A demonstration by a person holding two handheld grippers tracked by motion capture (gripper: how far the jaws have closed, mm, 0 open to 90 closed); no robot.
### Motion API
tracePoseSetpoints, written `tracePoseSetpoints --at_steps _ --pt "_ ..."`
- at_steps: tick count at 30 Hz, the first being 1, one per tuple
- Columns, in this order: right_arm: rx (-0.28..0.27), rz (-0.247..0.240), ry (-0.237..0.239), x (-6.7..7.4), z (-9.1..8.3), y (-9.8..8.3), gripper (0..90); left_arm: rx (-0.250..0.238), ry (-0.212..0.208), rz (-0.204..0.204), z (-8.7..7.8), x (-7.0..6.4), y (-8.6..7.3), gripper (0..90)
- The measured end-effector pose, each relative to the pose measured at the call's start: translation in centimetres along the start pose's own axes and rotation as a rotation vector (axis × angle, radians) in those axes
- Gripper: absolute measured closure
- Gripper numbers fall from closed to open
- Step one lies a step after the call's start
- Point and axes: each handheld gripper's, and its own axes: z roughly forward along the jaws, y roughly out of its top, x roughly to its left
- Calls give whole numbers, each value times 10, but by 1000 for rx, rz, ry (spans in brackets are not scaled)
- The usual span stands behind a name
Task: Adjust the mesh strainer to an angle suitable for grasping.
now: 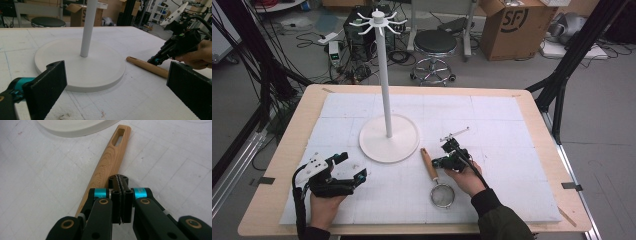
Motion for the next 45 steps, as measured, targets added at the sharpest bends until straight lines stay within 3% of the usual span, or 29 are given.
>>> tracePoseSetpoints --at_steps 10,18,19,25,26,28,31,36,40,45 --pt "6 -13 2 3 3 2 895 -17 6 -20 -3 6 0 34" --pt "16 -29 30 9 4 1 896 -2 0 -4 2 1 1 34" --pt "19 -43 11 12 4 1 896 -3 -1 -4 2 1 1 34" --pt "14 -28 23 9 2 1 891 -4 1 -3 2 2 1 34" --pt "-14 -21 7 9 -3 1 797 -4 1 -6 2 1 1 34" --pt "-32 -8 3 8 -6 1 775 -5 2 -6 1 2 1 34" --pt "-75 51 23 1 -15 0 629 -5 0 -5 1 2 1 34" --pt "-110 110 59 -6 -26 -4 484 -6 5 -7 1 2 1 34" --pt "-95 128 91 -4 -27 -7 430 2 4 -5 1 1 1 34" --pt "-82 114 133 8 -27 -10 415 5 2 1 3 1 1 34"
